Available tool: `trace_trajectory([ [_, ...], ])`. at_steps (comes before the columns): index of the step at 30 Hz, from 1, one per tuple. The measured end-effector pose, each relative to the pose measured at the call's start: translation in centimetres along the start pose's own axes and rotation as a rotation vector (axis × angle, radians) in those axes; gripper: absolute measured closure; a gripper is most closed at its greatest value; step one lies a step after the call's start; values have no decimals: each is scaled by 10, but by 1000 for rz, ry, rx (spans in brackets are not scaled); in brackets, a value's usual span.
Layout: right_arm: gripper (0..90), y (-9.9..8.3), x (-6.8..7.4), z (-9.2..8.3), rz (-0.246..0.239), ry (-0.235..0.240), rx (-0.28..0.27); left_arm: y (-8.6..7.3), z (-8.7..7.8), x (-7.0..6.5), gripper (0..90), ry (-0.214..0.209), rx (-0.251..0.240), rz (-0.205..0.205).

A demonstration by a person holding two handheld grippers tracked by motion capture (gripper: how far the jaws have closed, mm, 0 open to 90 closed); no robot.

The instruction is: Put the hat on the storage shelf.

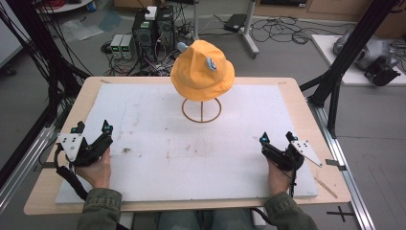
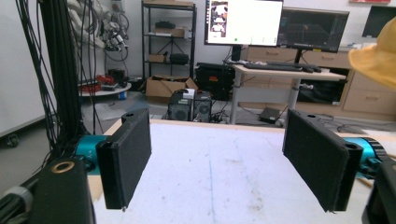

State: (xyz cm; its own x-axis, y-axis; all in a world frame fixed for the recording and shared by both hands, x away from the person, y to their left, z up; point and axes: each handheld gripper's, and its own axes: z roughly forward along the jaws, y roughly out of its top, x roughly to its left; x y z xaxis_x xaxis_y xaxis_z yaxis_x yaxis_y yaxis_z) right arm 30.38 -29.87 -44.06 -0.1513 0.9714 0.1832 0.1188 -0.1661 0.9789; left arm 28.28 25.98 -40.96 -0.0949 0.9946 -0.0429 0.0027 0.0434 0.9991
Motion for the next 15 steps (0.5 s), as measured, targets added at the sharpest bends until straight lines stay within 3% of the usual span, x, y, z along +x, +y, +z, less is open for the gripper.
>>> trace_trajectory([
  [11, 45, 0, 6, -2, -35, -7, -20, -25, 1, 8, 245, 65, 72, -5],
  [15, 45, 0, 6, -2, -30, -8, -20, -25, 1, 7, 250, 64, 64, -5],
])
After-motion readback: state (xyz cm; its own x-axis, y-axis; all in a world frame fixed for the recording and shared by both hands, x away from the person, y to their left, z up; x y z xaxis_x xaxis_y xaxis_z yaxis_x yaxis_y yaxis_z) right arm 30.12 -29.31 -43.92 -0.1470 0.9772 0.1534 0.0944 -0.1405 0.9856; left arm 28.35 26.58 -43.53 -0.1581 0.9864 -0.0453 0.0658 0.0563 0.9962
